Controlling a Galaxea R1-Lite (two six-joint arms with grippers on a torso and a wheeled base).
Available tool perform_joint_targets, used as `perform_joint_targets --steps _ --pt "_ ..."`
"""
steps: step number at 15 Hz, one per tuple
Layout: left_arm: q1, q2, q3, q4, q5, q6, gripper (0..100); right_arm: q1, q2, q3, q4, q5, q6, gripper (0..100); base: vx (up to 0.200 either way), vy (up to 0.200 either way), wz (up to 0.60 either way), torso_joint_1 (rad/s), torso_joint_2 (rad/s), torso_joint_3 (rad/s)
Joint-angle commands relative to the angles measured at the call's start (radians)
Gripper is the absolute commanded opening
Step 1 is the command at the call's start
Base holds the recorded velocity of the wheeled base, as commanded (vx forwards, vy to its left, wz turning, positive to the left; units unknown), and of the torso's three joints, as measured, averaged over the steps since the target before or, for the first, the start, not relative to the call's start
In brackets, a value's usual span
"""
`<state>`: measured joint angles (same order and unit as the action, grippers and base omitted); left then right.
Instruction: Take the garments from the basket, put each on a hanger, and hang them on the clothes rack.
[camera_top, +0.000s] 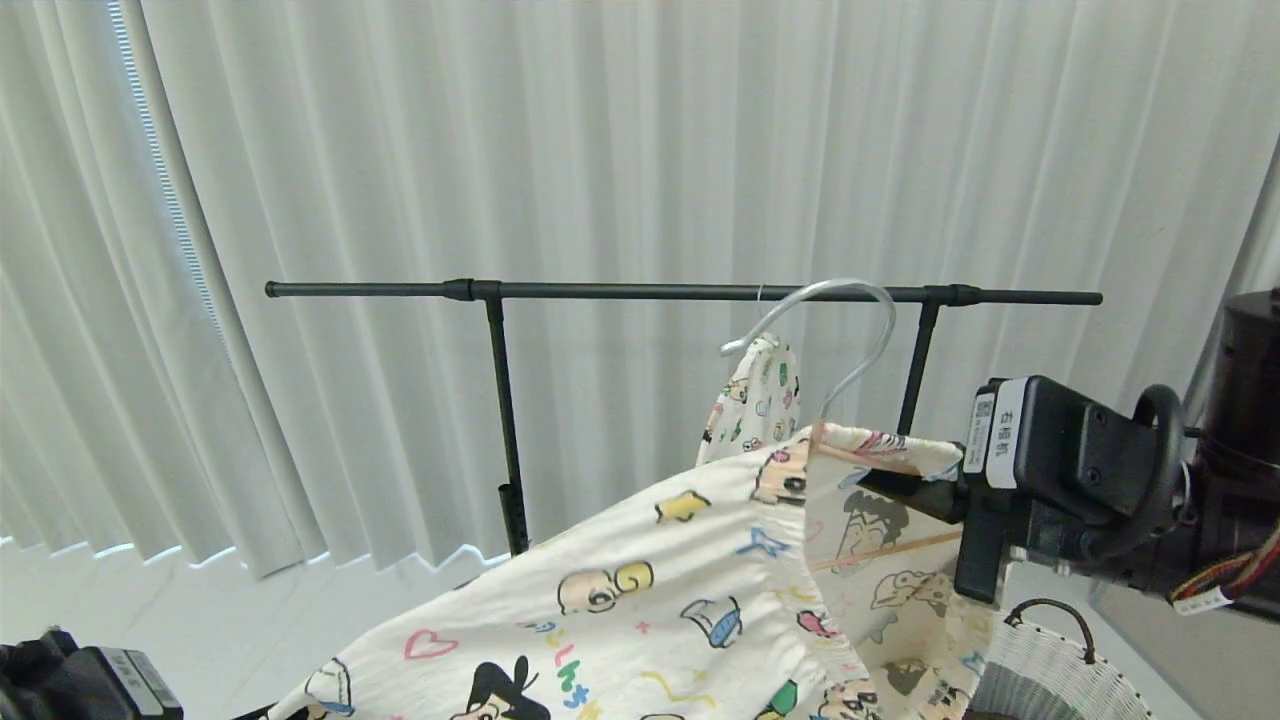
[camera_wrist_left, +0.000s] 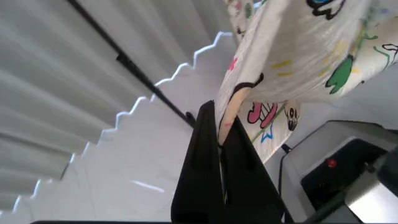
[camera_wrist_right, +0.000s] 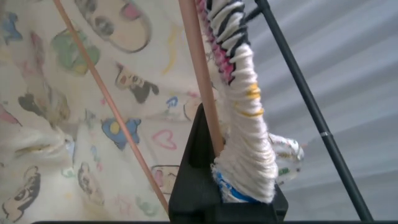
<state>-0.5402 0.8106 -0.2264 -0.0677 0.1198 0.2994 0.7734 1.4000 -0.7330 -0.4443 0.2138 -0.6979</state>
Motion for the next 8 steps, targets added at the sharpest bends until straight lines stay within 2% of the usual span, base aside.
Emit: perform_joint_targets --steps 1,3,8 --pt "0.14 0.009 0.01 0.0 0.003 0.003 0 -0.04 -0.01 0.001 -0.002 0.001 0.023 0 0.0 0.0 0.0 0.0 0.0 0.0" --pt "0.181 0.012 0.013 0.0 0.003 0.004 0 -0.045 -0.019 0.0 -0.002 -0.001 0.054 0 0.0 0.0 0.0 0.0 0.0 0.0" --pt "0.181 0.012 0.009 0.0 0.001 0.061 0 -0.048 -0.021 0.0 -0.002 -0.001 0.057 0 0.0 0.0 0.0 0.0 0.0 0.0"
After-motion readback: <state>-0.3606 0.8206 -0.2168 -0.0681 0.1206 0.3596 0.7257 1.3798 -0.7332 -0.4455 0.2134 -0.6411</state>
